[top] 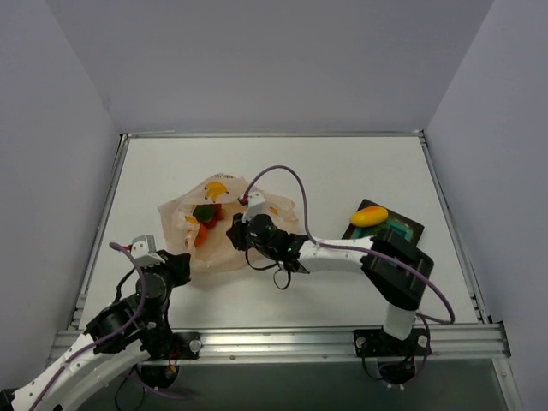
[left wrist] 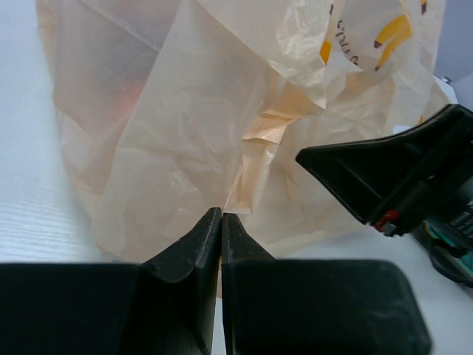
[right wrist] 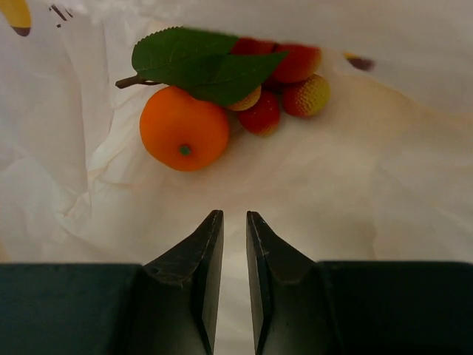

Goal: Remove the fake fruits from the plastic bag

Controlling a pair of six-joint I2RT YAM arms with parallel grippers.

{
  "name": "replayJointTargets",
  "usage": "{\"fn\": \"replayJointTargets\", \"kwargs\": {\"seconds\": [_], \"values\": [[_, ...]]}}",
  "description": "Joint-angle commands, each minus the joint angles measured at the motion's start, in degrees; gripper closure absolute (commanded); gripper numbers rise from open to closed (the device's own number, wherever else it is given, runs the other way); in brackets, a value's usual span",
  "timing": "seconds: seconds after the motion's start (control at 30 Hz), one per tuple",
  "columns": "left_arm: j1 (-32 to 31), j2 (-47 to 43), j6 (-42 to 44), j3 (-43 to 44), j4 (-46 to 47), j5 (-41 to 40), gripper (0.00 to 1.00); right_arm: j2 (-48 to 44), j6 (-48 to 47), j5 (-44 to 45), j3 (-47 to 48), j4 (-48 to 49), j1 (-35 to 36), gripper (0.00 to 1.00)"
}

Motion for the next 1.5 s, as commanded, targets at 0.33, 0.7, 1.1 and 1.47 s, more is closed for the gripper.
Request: {"fn": "replayJointTargets", "kwargs": {"seconds": [0.33,0.7,1.1,1.47], "values": [[0.33,0.04,-4.76,2.92,-7.93,-3.71,0.98,22.06,2.09,9.58,17.36,14.90,2.12,0.21],[0.33,-2.68,-4.59,3.27,-10.83,-3.71,0.98,23.12,0.07,1.86,18.34,15.78,3.79,0.37],[0.33,-2.33,-6.70,2.04,-9.96,-1.60,0.98,36.20,-0.55,1.93,33.87,7.45,3.88,0.03],[0.33,-3.12,-6.35,2.04,-10.57,-1.60,0.98,34.57,-1.25,5.80,31.01,11.73,4.41,0.47]]}}
